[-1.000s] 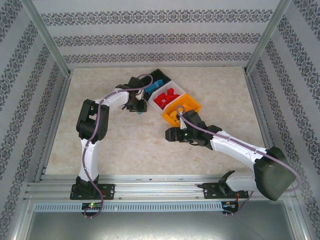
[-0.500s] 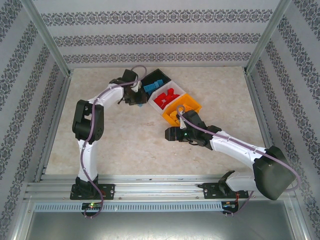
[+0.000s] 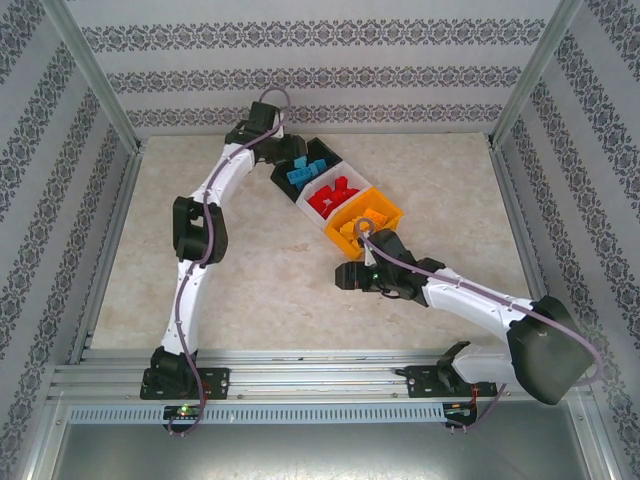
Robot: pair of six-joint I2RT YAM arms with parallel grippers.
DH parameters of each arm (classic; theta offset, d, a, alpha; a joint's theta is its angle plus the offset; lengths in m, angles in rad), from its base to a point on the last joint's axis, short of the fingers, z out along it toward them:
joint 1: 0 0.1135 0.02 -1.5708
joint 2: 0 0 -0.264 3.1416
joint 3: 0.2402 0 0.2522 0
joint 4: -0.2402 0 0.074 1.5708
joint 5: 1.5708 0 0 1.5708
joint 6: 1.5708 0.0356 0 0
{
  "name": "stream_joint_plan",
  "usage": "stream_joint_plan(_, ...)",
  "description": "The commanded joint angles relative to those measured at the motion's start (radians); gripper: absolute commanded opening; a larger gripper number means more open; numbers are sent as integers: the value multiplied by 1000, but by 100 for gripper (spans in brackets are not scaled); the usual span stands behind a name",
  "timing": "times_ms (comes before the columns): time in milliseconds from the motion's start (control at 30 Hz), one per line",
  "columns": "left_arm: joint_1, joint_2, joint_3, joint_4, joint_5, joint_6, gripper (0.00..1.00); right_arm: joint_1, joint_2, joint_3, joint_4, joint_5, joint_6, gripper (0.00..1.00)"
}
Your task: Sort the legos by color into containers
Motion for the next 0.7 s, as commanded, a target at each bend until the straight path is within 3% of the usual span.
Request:
stream_joint_plan(0,4,51,84,1,52,-83,54,11,-29,-13,-16,27,18,68)
stream_joint_plan(167,5,37,72,11,83,-91,63,13,-44,4,-38,42,6,68)
stream_joint_plan(267,2,-80,-69,49,82,-48,66,9,-63,32,-68,69,-23,69)
stream_joint_plan(467,3,-531,-619,233,3,30,79,-85,-105,123,-134,91,-135,72)
stream_joint_plan(567,13,-782,-939,315,-79,44,100,-219,-139,159,-156,74,-192,75)
stream_joint_plan(667,30,-998,-1165,333,-162,60,100,-369,-189,173,-124,74,-275,83)
